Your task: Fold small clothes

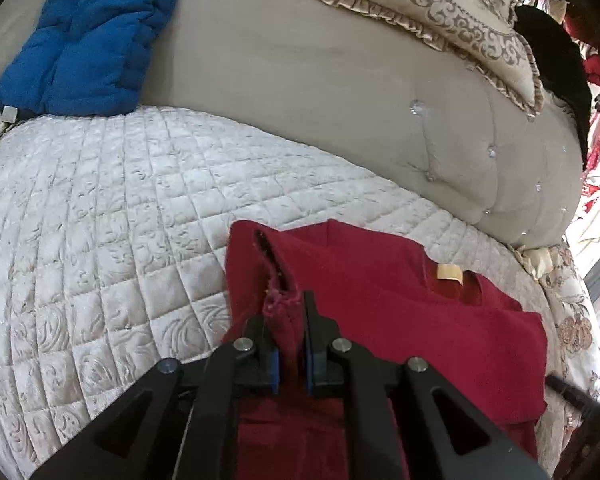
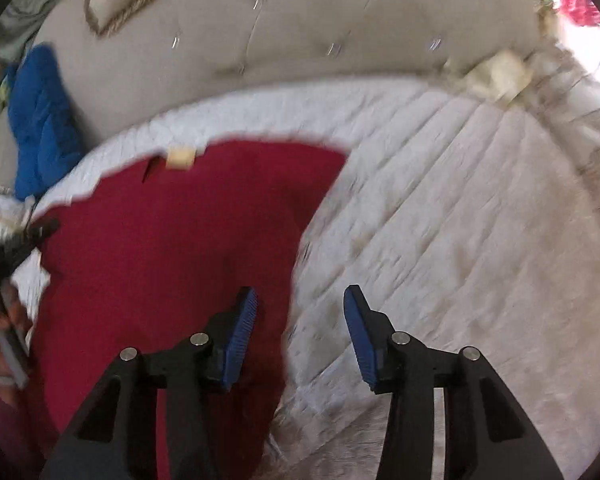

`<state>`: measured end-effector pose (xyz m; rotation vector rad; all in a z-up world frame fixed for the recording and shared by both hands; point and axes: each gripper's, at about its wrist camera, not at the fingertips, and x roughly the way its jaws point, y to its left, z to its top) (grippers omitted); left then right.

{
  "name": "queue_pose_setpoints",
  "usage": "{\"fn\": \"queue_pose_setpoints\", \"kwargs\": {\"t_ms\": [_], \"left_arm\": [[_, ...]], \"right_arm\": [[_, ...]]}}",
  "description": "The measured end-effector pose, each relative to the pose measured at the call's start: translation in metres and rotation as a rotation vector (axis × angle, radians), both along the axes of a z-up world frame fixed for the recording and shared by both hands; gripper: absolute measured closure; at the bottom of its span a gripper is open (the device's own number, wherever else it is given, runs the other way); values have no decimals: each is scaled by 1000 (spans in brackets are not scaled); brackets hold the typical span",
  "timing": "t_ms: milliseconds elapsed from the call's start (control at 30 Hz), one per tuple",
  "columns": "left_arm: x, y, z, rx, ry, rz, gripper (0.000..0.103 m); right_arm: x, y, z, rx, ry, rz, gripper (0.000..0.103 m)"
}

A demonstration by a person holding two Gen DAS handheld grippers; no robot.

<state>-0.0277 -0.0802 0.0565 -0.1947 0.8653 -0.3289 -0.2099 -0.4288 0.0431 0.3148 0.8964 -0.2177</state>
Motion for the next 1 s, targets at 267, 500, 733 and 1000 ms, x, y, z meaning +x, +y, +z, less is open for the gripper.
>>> {"fn": "queue_pose_setpoints", "kwargs": {"t_ms": [267,500,733,1000], "left_arm": [[-2,-10,-3,17,6,-33,80],[-8,0,9,60,-39,20,36],[-6,-7,2,124,-33,20,36],[1,-7,-22,168,45,22,33]], "right_arm": [[57,-16,-16,204,-18,-28,85],[42,-34,-10,17,10,-93,103],[0,-13,21,13,-81,-84,90],[-18,13,-8,-39,91,6,92]]}}
